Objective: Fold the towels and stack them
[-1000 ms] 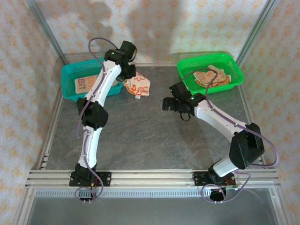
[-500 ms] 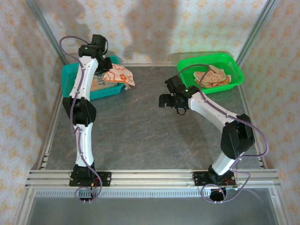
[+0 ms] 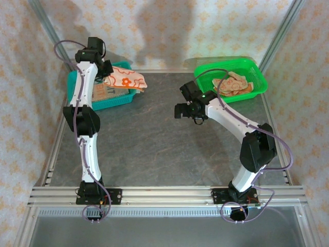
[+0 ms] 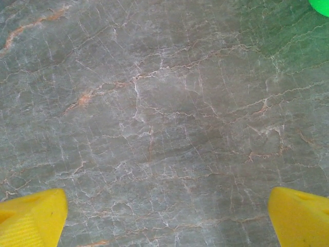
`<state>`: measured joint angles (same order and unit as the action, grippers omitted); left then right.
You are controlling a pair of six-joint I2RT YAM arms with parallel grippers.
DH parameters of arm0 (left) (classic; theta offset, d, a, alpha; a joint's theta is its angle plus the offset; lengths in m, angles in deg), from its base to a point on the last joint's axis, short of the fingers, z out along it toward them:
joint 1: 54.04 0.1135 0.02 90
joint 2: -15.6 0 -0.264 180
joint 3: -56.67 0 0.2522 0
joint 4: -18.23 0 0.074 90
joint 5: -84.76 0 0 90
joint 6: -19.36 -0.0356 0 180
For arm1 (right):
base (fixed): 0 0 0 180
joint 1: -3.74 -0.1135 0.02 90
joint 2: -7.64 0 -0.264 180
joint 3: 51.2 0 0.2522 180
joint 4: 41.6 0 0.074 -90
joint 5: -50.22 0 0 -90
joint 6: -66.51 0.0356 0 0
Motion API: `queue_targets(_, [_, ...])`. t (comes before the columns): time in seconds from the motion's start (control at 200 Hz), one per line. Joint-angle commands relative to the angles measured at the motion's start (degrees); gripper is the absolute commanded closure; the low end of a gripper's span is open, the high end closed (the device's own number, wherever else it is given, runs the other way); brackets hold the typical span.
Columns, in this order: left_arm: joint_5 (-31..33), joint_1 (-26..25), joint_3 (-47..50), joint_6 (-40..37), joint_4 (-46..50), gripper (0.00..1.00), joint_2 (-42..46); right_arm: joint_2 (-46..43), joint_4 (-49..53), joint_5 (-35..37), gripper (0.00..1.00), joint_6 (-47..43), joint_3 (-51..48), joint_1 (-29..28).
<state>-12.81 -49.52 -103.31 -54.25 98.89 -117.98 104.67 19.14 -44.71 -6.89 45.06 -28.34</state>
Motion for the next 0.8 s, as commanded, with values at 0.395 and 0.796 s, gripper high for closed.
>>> queue_targets(0.395, [2.21,4.19,4.36,0.90,-7.39,1.00,-5.28,-1.19,3.26,1.61,0.01,0.83,-0.10,0.28])
queue_targets(0.796, [1.43,5.07,5.83,4.32,-10.38,1.00,-6.60,-0.27,3.19,1.06,0.01,1.77,0.52,0.25])
